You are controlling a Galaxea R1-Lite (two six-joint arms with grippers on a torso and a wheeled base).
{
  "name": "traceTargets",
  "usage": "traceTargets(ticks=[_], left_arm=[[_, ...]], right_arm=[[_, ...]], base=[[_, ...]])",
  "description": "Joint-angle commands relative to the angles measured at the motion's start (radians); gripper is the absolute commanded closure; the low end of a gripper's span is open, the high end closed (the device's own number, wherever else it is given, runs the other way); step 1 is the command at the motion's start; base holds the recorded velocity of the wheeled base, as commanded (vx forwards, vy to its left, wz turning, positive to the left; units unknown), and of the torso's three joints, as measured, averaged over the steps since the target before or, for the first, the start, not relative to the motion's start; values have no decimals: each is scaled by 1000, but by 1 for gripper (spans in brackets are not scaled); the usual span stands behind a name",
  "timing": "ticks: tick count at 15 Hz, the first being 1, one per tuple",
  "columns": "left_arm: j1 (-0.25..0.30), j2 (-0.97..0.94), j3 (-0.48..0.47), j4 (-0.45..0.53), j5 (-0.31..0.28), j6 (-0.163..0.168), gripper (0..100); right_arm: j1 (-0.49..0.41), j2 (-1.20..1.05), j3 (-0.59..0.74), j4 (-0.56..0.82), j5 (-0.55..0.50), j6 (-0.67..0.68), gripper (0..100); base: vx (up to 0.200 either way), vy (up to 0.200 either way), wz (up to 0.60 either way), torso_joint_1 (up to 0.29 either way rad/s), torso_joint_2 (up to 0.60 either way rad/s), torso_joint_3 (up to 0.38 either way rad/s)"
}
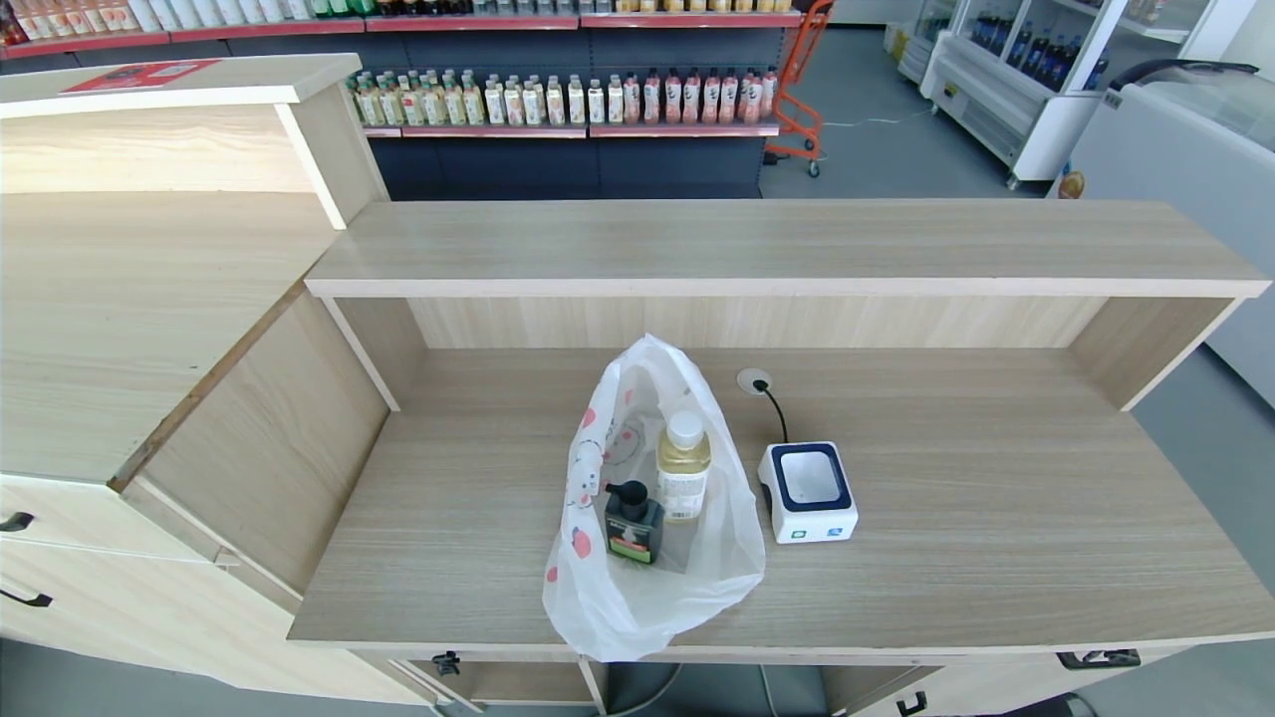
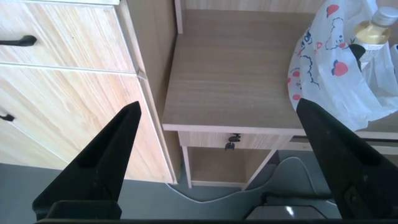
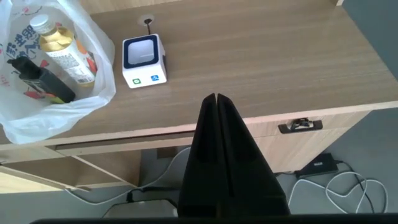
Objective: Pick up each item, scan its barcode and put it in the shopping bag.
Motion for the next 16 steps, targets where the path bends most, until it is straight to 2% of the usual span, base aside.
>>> traceTargets(ticks=[1,2,11,16], left_arm=[[0,0,0,0,0,-1,0],[0,0,0,0,0,0,0],[0,0,0,0,-1,17,0],[0,0,0,0,-1,12,0]], right_arm=[[0,5,0,0,0,0,100],[0,5,0,0,0,0,100],[0,5,0,0,0,0,100],[0,5,0,0,0,0,100]], base=[[0,0,0,0,0,0],[0,0,0,0,0,0],[0,-200,0,4,0,2],[0,0,0,0,0,0]])
